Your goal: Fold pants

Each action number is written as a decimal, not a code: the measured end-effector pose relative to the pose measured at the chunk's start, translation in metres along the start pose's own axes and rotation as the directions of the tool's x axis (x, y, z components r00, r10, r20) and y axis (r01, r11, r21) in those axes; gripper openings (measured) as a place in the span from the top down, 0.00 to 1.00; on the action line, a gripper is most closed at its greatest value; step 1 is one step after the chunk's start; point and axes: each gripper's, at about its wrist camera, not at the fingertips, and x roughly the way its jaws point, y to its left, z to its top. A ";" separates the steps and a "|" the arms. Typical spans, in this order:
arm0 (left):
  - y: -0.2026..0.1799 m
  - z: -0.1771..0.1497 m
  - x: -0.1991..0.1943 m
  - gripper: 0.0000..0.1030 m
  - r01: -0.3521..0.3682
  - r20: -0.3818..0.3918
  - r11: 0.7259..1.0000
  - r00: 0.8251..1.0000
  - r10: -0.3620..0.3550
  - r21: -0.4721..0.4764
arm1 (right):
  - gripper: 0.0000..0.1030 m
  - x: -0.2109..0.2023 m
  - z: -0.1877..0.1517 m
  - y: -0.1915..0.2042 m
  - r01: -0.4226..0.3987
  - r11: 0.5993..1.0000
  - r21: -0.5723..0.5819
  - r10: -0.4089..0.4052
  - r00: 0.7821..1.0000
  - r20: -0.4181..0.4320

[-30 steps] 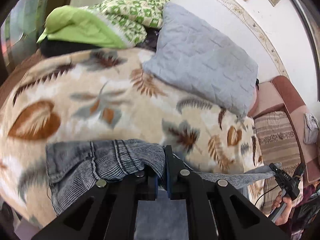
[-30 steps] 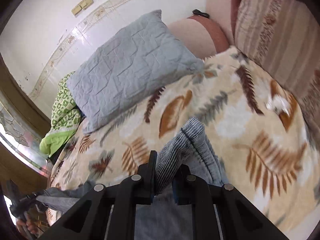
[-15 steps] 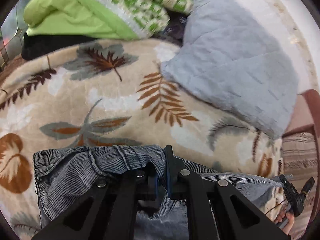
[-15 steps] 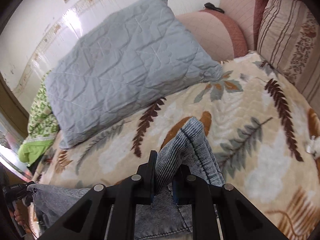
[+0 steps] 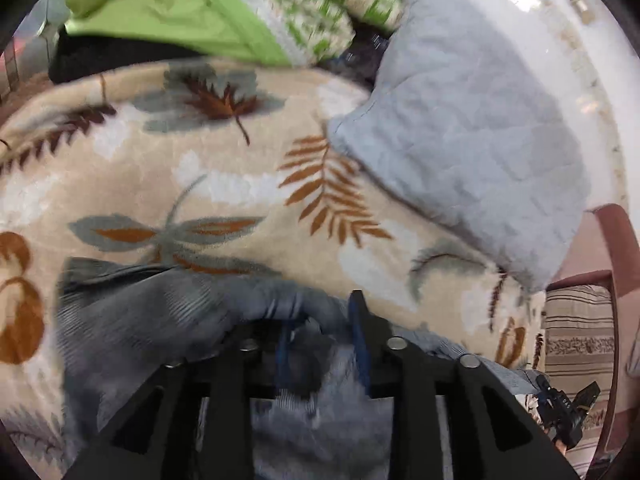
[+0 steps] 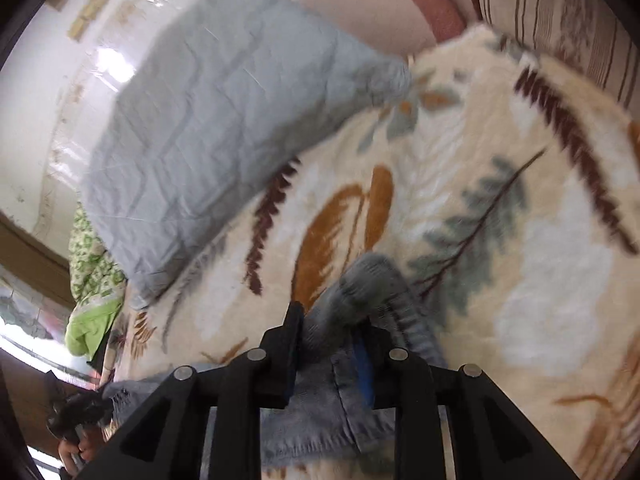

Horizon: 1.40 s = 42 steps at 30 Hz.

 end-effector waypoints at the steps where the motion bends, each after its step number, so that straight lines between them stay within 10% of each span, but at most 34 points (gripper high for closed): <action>1: -0.001 -0.001 -0.011 0.59 0.002 0.031 1.000 1.000 -0.002 0.013 | 0.74 -0.009 0.000 -0.001 -0.004 1.000 -0.004 0.004 1.000 0.011; 7: 0.002 -0.010 -0.068 0.43 0.005 0.181 0.999 0.983 -0.012 0.041 | 0.74 -0.064 -0.002 -0.016 0.006 1.000 0.006 -0.007 0.995 0.099; 22: 0.000 -0.099 -0.024 0.41 0.044 -0.042 0.994 0.998 -0.040 0.101 | 0.74 0.001 -0.026 -0.021 0.075 0.997 -0.023 -0.077 0.994 -0.077; 26: 0.004 -0.107 0.007 0.29 -0.084 -0.146 0.989 0.984 0.102 0.123 | 0.73 0.030 -0.041 -0.022 0.152 0.983 -0.100 -0.168 0.970 -0.179; 31: -0.007 -0.116 0.000 0.29 -0.120 -0.161 0.977 0.976 0.149 0.176 | 0.74 0.001 -0.052 -0.008 0.228 0.957 -0.177 -0.258 0.951 -0.171; 42: -0.043 -0.187 -0.096 0.27 -0.019 -0.026 0.956 0.999 0.028 0.291 | 0.74 -0.140 -0.117 0.000 0.061 0.973 -0.221 -0.071 0.997 -0.037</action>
